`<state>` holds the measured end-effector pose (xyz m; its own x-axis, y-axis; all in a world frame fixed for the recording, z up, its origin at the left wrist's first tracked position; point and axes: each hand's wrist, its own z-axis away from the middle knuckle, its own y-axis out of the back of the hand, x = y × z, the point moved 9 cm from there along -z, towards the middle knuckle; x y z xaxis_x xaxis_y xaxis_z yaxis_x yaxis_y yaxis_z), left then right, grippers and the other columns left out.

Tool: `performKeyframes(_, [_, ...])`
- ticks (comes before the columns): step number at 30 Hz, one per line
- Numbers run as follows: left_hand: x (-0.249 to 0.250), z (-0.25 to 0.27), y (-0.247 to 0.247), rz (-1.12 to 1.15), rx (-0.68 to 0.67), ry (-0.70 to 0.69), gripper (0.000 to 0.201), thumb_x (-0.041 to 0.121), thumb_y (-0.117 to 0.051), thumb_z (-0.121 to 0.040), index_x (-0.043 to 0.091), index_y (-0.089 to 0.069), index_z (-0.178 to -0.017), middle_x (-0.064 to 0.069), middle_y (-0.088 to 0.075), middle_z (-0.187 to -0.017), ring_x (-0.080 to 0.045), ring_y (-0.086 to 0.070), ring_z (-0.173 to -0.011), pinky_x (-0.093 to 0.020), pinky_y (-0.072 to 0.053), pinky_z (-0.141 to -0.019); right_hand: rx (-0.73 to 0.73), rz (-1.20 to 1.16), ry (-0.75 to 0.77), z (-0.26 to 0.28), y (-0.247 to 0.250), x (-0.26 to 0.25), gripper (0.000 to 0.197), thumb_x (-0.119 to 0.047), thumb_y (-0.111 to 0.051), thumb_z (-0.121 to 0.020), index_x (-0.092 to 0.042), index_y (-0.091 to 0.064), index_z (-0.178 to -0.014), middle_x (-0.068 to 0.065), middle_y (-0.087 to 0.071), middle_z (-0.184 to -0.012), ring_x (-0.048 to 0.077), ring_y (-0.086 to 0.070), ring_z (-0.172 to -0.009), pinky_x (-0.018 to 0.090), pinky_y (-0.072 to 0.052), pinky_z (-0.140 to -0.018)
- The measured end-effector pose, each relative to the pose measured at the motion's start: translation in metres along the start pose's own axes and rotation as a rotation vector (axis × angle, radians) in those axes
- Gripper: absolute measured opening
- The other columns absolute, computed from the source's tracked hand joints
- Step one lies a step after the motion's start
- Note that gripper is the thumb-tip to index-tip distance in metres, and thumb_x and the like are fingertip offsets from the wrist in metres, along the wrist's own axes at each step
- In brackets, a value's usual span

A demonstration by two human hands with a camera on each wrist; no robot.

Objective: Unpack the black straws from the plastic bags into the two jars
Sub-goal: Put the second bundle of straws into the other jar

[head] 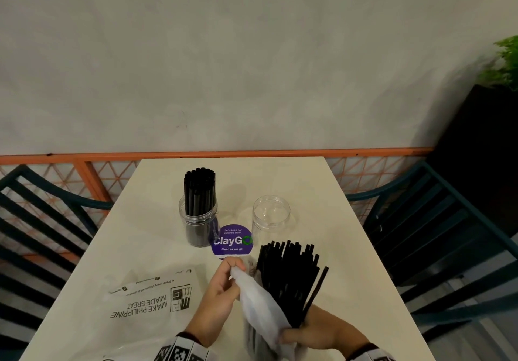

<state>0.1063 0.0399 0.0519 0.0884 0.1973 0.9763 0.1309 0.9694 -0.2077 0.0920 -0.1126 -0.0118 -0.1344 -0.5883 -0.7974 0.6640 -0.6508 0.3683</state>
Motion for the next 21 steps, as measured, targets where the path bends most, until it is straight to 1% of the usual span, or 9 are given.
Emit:
performKeyframes(2, [0.007,-0.001,0.0,-0.092,-0.015,-0.026,0.014,0.007,-0.049,-0.067,0.015,-0.053,-0.079,0.004,-0.053,-0.072,-0.009,-0.048,-0.067,-0.016,-0.04,-0.057,0.022,0.038,-0.03,0.002,0.006,0.0,0.044,-0.035,-0.067,-0.074,-0.045,-0.046,-0.111,-0.005,-0.058,-0.115,0.014,-0.057,-0.106,0.028,-0.049,-0.093])
performKeyframes(4, [0.013,-0.001,0.004,-0.185,0.0,-0.048,0.016,0.012,-0.054,-0.067,0.016,-0.056,-0.082,0.0,-0.057,-0.08,-0.007,-0.052,-0.072,-0.012,-0.041,-0.06,0.085,0.025,-0.034,0.004,0.016,0.001,0.042,-0.035,-0.067,-0.077,-0.038,-0.045,-0.113,-0.004,-0.058,-0.108,0.014,-0.059,-0.096,0.027,-0.051,-0.083])
performKeyframes(7, [0.019,-0.002,0.011,-0.374,0.082,-0.078,0.026,0.035,-0.059,-0.058,0.032,-0.058,-0.083,0.001,-0.056,-0.095,-0.01,-0.055,-0.087,-0.011,-0.042,-0.069,0.211,-0.067,-0.01,0.004,0.035,0.007,0.06,-0.042,-0.07,-0.073,-0.025,-0.043,-0.123,-0.002,-0.057,-0.119,0.014,-0.058,-0.103,0.028,-0.054,-0.082])
performKeyframes(9, [0.022,-0.001,0.009,-0.426,0.116,-0.086,0.03,0.037,-0.062,-0.057,0.038,-0.058,-0.087,0.001,-0.048,-0.103,-0.01,-0.054,-0.095,-0.009,-0.043,-0.075,0.286,-0.132,-0.047,0.002,0.041,0.015,0.055,-0.039,-0.071,-0.074,-0.017,-0.045,-0.118,0.002,-0.058,-0.115,0.018,-0.061,-0.098,0.03,-0.057,-0.074])
performKeyframes(12, [0.024,0.0,-0.005,-0.391,0.045,-0.079,0.034,0.035,-0.065,-0.06,0.041,-0.058,-0.093,0.001,-0.04,-0.108,-0.013,-0.055,-0.1,-0.025,-0.052,-0.083,0.451,-0.241,-0.095,0.004,0.053,0.025,0.042,-0.033,-0.076,-0.072,-0.007,-0.059,-0.1,0.014,-0.067,-0.097,0.022,-0.067,-0.076,0.035,-0.059,-0.066])
performKeyframes(14, [0.023,0.003,-0.01,-0.34,0.01,-0.068,0.035,0.031,-0.073,-0.067,0.035,-0.059,-0.098,-0.001,-0.041,-0.109,-0.015,-0.058,-0.101,-0.028,-0.054,-0.082,0.561,-0.253,-0.103,0.008,0.061,0.026,0.04,-0.029,-0.079,-0.069,0.001,-0.062,-0.09,0.021,-0.069,-0.086,0.022,-0.066,-0.066,0.038,-0.059,-0.064])
performKeyframes(15, [0.023,0.003,-0.01,-0.335,0.03,-0.08,0.033,0.027,-0.076,-0.069,0.031,-0.059,-0.098,-0.001,-0.042,-0.109,-0.017,-0.06,-0.1,-0.025,-0.054,-0.078,0.612,-0.26,-0.114,0.01,0.065,0.026,0.041,-0.027,-0.08,-0.068,0.003,-0.061,-0.088,0.022,-0.068,-0.082,0.021,-0.066,-0.062,0.035,-0.058,-0.059])
performKeyframes(18, [0.025,0.005,-0.01,-0.418,0.134,-0.134,0.036,0.037,-0.081,-0.059,0.034,-0.06,-0.088,0.004,-0.045,-0.105,-0.015,-0.061,-0.093,-0.017,-0.052,-0.068,0.73,-0.269,-0.137,0.015,0.071,0.026,0.032,-0.015,-0.076,-0.071,0.006,-0.055,-0.084,0.014,-0.062,-0.066,0.019,-0.059,-0.05,0.028,-0.05,-0.05])
performKeyframes(21, [0.026,0.007,-0.013,-0.479,0.223,-0.165,0.043,0.053,-0.072,-0.047,0.039,-0.055,-0.084,0.01,-0.044,-0.102,-0.013,-0.058,-0.091,-0.018,-0.051,-0.066,0.746,-0.275,-0.135,0.014,0.07,0.02,0.028,-0.01,-0.068,-0.073,0.004,-0.054,-0.093,0.013,-0.062,-0.077,0.025,-0.057,-0.065,0.032,-0.045,-0.058])
